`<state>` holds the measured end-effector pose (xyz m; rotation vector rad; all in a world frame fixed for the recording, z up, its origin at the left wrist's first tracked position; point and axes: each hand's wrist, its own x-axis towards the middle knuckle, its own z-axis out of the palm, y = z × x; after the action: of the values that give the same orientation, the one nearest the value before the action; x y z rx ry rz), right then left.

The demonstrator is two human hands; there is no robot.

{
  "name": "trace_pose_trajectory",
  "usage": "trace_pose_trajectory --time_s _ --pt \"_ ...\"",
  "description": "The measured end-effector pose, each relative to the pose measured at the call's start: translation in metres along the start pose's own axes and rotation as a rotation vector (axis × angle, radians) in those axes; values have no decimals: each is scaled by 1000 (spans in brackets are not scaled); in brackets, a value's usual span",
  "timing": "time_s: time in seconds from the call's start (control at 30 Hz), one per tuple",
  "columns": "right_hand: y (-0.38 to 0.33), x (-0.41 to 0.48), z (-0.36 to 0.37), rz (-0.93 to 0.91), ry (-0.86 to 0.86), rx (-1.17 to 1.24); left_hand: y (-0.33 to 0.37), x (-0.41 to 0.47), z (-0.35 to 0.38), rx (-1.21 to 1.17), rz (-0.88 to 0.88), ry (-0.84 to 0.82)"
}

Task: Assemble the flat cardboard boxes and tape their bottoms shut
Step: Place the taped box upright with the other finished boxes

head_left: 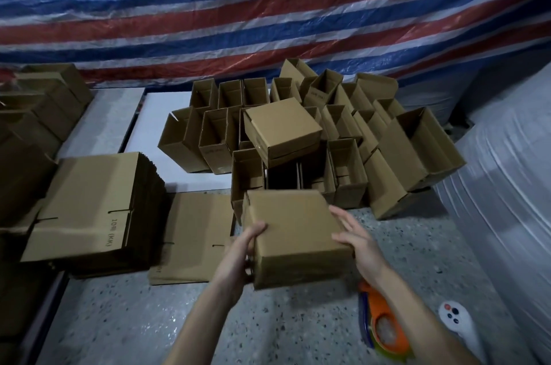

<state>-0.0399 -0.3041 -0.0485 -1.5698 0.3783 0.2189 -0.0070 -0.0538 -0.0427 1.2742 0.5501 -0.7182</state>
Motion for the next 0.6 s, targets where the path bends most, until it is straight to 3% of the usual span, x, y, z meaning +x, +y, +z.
trace_pose_trajectory --time_s 0.13,0.27,0.37,0.47,0.6 --pt "-42 2 7 -174 288 -326 29 -4 46 156 405 113" --pt "-71 -8 16 -248 257 -286 42 -4 98 401 833 183" --pt "-84 -3 15 -265 294 -151 49 5 124 505 944 159" --pt "-91 16 5 -265 486 -125 58 17 144 550 971 -23" --pt "-81 56 -15 -265 672 -136 80 39 166 711 958 -67"
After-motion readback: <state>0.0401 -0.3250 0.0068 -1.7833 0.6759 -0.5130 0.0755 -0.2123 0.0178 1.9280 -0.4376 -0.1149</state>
